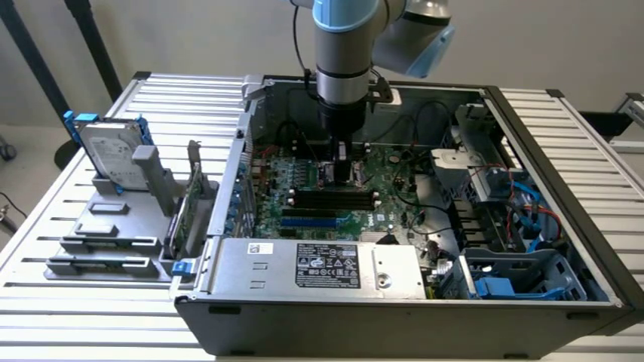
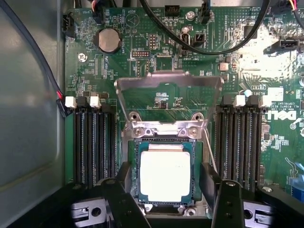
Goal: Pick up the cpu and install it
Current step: 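Place the cpu into insertion slot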
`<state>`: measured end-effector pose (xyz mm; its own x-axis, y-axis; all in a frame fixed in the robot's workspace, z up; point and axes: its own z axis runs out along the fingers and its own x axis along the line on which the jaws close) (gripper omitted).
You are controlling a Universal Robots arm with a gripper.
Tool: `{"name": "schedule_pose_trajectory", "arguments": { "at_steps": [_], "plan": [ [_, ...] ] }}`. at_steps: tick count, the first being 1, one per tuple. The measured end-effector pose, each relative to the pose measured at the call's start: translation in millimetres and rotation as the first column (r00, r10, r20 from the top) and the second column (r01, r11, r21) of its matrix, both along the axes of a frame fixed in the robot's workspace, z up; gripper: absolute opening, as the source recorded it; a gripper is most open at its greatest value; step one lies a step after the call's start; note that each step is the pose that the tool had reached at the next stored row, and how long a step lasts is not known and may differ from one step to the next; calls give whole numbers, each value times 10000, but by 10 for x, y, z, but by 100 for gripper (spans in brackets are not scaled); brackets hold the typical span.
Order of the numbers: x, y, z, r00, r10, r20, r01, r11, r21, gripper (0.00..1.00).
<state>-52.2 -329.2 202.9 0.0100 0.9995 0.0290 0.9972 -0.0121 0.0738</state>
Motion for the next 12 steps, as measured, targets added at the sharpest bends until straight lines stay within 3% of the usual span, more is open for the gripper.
{"name": "schedule_pose_trajectory", "arguments": {
  "at_steps": [12],
  "plan": [
    [-104, 0, 214, 10000, -1, 0, 1, 10000, 73, 67]
  ]
}}
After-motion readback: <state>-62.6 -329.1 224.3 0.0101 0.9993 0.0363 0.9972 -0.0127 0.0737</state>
